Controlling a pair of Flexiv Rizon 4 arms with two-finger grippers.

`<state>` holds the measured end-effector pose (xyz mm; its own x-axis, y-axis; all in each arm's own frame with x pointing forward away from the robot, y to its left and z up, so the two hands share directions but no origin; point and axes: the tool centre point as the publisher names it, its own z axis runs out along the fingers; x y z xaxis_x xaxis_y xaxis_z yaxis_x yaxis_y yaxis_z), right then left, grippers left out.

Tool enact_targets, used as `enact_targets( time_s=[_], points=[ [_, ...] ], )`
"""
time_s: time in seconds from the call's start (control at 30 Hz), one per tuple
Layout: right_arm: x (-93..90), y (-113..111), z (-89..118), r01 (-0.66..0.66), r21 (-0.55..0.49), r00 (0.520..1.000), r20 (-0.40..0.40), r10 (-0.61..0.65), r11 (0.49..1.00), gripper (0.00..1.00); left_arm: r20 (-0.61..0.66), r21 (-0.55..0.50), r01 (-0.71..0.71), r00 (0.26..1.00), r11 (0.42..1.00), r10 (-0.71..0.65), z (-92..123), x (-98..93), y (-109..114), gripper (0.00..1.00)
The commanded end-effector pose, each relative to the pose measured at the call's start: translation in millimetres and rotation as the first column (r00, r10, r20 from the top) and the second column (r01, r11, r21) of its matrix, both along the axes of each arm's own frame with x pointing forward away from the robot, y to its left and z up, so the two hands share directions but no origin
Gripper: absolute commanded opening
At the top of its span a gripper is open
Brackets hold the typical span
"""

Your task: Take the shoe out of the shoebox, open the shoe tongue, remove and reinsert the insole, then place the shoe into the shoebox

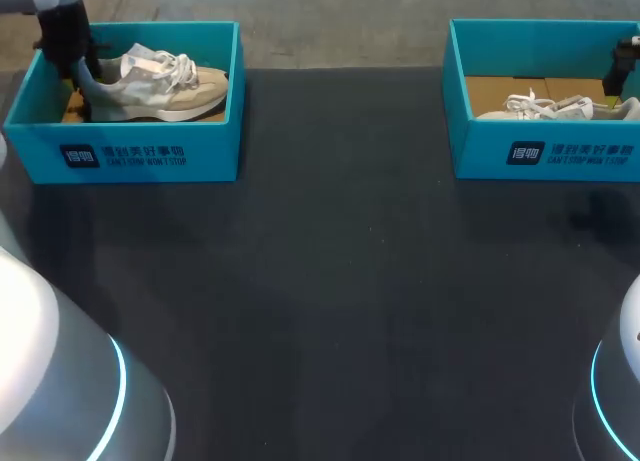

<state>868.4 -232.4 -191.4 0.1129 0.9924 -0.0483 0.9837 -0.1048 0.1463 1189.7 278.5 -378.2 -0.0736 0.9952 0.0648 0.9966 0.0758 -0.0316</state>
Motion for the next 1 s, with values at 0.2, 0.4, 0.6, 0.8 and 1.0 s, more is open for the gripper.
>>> enact_targets(
  time_s=[0.2, 0.4, 0.6, 0.8, 1.0],
  points=[
    [-0.8, 0, 0, 0.001, 0.0, 1.0, 0.002, -0.001, 1.0, 1.0, -0.031, 0.0, 0.015, 0.999, 1.0, -0.015, 3, 7.0, 1, 0.13],
    [-0.8, 0, 0, 0.001, 0.0, 1.0, 0.002, -0.001, 1.0, 1.0, -0.048, 0.007, 0.036, 0.998, 0.999, -0.035, 13, 2.9, 4, 0.0],
    [-0.8, 0, 0, 0.001, 0.0, 1.0, 0.002, -0.001, 1.0, 1.0, -0.053, 0.035, 0.044, 0.998, 0.998, -0.042, 37, -2.8, 6, 0.0],
    [-0.8, 0, 0, 0.001, 0.0, 1.0, 0.002, -0.001, 1.0, 1.0, -0.041, 0.046, 0.036, 0.999, 0.998, -0.034, 72, -6.0, 8, 0.0],
    [-0.8, 0, 0, 0.001, 0.0, 1.0, 0.002, -0.001, 1.0, 1.0, -0.026, 0.037, 0.028, 0.999, 0.999, -0.027, 112, -7.1, 13, 0.0]
  ],
)
